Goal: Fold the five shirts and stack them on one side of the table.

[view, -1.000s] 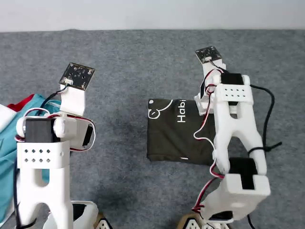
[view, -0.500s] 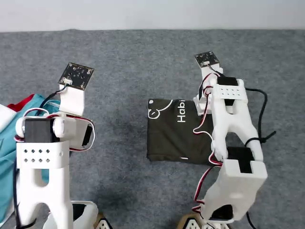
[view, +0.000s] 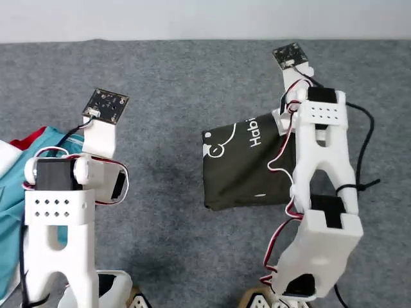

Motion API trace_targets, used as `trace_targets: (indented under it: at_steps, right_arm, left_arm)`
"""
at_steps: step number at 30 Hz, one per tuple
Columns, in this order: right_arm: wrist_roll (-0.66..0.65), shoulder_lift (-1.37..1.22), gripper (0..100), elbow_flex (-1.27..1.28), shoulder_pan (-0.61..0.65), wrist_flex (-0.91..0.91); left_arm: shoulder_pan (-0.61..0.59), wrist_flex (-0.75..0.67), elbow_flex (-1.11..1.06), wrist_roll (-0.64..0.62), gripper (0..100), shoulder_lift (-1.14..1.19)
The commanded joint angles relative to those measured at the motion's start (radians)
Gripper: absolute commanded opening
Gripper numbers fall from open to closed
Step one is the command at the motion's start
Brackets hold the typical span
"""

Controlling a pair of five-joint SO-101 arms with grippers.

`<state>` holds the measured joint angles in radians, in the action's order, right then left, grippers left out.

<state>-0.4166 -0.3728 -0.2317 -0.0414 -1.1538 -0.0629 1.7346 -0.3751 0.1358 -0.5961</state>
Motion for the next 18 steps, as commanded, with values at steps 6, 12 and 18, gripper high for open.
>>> trace_targets:
  at_steps: [6,12,18]
  right_arm:
    - [-0.012,-0.099,6.1,-0.135,-0.008,-0.025]
    - [-0.008,-0.067,24.3,-0.269,0.007,-0.186]
    - [-0.008,-0.015,10.0,-0.310,0.064,-0.351]
  left_arm:
    - [-0.005,0.003,0.001,0.029,0,-0.018]
    - [-0.005,0.003,0.001,0.029,0,-0.018]
    - [-0.005,0.003,0.001,0.029,0,-0.018]
